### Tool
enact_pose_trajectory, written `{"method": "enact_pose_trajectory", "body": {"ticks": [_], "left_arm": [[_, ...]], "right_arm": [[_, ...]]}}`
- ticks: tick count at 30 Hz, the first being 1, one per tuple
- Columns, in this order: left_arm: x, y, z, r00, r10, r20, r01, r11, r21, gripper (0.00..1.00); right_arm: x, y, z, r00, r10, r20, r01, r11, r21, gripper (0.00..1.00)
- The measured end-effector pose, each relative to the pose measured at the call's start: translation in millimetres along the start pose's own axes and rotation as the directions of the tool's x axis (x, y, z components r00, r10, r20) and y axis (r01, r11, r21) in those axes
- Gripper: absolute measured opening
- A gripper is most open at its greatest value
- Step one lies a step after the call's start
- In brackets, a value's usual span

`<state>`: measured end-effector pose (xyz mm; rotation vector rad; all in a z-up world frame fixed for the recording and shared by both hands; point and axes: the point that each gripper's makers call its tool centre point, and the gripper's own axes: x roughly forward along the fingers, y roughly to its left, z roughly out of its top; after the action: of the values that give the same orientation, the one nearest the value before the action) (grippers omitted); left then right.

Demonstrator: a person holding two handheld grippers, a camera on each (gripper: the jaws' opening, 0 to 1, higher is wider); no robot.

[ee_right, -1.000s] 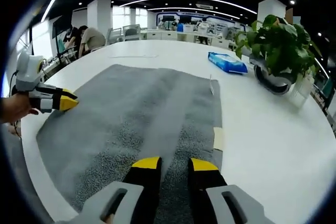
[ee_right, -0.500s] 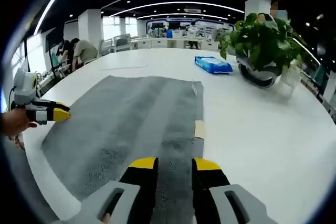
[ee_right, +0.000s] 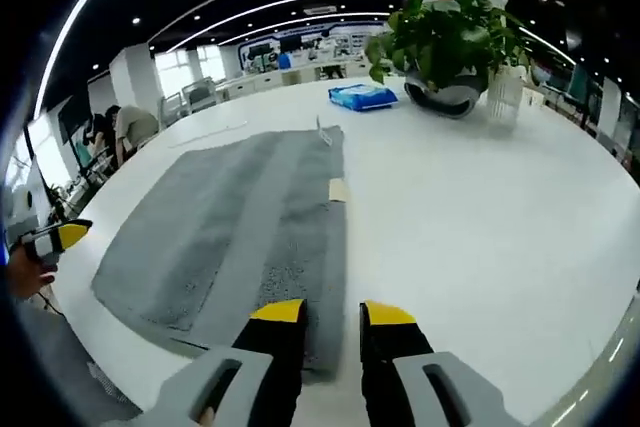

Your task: Open the folded towel by lifting each exposed corner and separating the folded layers until the towel lies flat within the target outline without major curled edges

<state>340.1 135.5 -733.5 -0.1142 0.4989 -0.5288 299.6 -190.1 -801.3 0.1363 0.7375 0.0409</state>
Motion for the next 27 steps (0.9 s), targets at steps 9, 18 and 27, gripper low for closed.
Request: {"method": "enact_pose_trajectory", "body": {"ticks": [9, 18, 27], "left_arm": [[-2, 0.2, -2.8, 1.0, -0.028, 0.014, 0.027, 0.999, 0.036, 0.27], [-2, 0.1, -0.2, 0.999, -0.022, 0.026, 0.021, 0.999, 0.038, 0.27], [-5, 3.6, -9.9, 1.0, -0.006, 0.0, 0.006, 1.0, 0.023, 0.27]], "right_arm": [[1, 5, -2.9, 0.999, 0.028, -0.031, -0.027, 0.999, 0.031, 0.1], [-6, 12, 8.4, 0.999, 0.022, -0.03, -0.022, 1.0, 0.0, 0.03], [-14, 52, 52.1, 0.997, 0.069, 0.029, -0.065, 0.992, -0.112, 0.01]]}}
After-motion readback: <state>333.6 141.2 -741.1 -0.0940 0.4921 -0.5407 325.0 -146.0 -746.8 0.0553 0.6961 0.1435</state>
